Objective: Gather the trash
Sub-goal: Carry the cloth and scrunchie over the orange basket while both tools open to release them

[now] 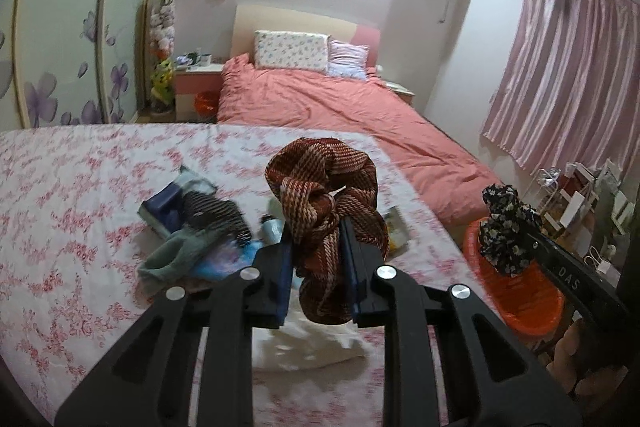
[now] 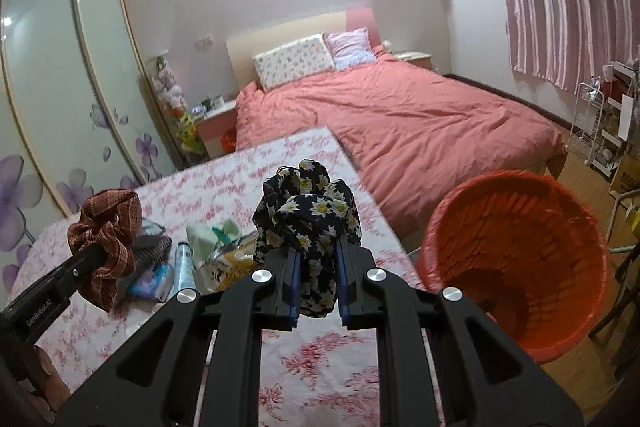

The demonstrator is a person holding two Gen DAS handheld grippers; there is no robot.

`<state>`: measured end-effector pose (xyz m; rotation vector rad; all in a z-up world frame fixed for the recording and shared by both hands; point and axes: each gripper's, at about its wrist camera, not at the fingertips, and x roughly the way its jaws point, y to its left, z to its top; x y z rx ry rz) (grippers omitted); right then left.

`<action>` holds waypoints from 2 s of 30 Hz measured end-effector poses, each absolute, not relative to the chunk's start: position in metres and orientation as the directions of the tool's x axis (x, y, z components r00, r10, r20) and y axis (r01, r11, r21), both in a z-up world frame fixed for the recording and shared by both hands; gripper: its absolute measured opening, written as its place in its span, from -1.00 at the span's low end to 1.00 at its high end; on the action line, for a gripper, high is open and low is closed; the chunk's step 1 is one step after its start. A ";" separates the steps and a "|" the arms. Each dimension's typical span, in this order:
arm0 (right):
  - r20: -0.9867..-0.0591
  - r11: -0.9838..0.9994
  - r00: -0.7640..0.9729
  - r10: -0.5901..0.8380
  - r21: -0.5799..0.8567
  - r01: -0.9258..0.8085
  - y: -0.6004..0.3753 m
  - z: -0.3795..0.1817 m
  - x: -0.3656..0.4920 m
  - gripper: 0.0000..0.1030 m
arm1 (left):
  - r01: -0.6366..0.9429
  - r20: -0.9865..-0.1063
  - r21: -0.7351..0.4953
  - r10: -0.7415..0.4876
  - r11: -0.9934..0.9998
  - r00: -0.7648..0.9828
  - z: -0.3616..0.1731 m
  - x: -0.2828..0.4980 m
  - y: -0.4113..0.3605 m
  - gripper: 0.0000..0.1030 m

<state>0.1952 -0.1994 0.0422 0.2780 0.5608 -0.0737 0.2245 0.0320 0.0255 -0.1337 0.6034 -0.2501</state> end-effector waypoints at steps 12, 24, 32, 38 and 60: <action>-0.433 0.934 0.898 -0.082 0.281 0.221 -0.248 0.065 0.159 -0.73 | 0.335 -0.495 -0.200 -0.390 0.921 0.777 0.050 0.201 -0.032 -0.57; -0.400 0.884 0.893 -0.205 0.317 0.345 -0.308 0.058 0.145 -0.73 | 0.499 -0.480 -0.218 -0.537 0.839 0.694 0.049 0.199 -0.120 -0.56; -0.411 0.842 0.875 -0.256 0.350 0.411 -0.348 0.043 0.146 -0.73 | 0.584 -0.501 -0.223 -0.606 0.780 0.618 0.034 0.210 -0.187 -0.56; -0.455 0.819 0.855 -0.249 0.372 0.436 -0.373 0.022 0.154 -0.69 | 0.613 -0.557 -0.214 -0.611 0.761 0.563 0.007 0.224 -0.235 -0.48; -0.529 0.839 0.807 -0.263 0.288 0.462 -0.355 0.017 0.160 0.28 | 0.462 -0.627 -0.089 -0.410 0.883 0.663 -0.021 0.234 -0.168 0.41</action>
